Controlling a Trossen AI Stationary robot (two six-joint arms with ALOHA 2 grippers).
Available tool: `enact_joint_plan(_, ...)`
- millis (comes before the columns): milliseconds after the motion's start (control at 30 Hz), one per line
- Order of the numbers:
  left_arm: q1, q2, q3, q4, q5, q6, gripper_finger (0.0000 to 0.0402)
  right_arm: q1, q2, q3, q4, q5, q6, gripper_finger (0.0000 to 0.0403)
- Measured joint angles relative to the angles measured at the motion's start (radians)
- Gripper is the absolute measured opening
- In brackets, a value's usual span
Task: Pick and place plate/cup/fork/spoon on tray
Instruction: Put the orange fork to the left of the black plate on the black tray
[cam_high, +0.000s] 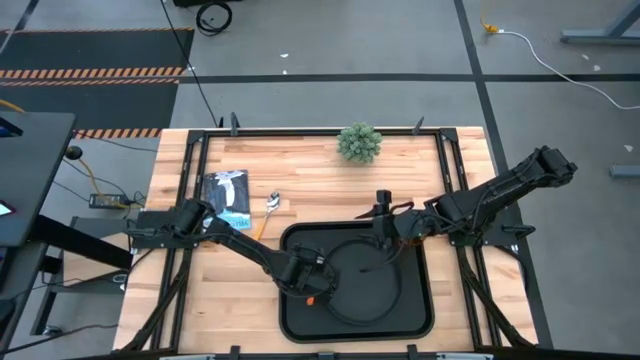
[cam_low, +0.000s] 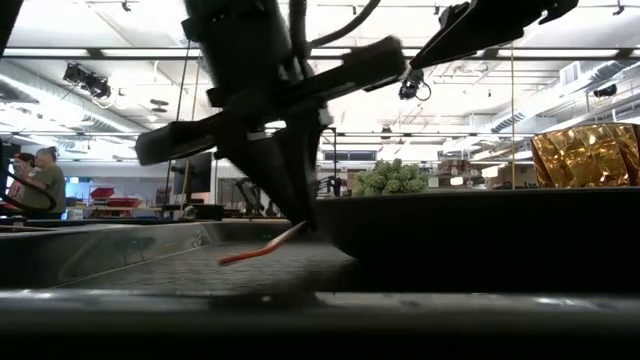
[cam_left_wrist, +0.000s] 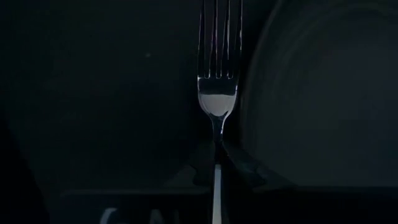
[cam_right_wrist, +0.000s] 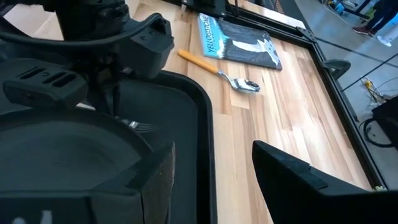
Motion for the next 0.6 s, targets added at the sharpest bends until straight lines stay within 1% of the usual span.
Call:
enact_joint_plan(267, 0.000, 0.000, 0.000, 0.019, -0.031, -0.007, 0.0018, 0.016, 0.000, 0.000, 0.000, 0.000, -0.005, 0.0221)
enact_joint_plan(433, 0.000, 0.000, 0.000, 0.019, -0.048, -0.018, 0.0018, 0.022, 0.000, -0.001, 0.018, 0.001, 0.055, 0.0221)
enact_joint_plan(500, 0.000, 0.000, 0.000, 0.016, -0.048, -0.037, 0.0018, 0.034, 0.000, -0.033, 0.082, 0.011, 0.036, 0.0221)
enact_joint_plan(600, 0.000, 0.000, 0.000, 0.017, -0.054, -0.060, 0.0018, 0.062, 0.001, -0.119, 0.228, 0.033, -0.017, 0.0221)
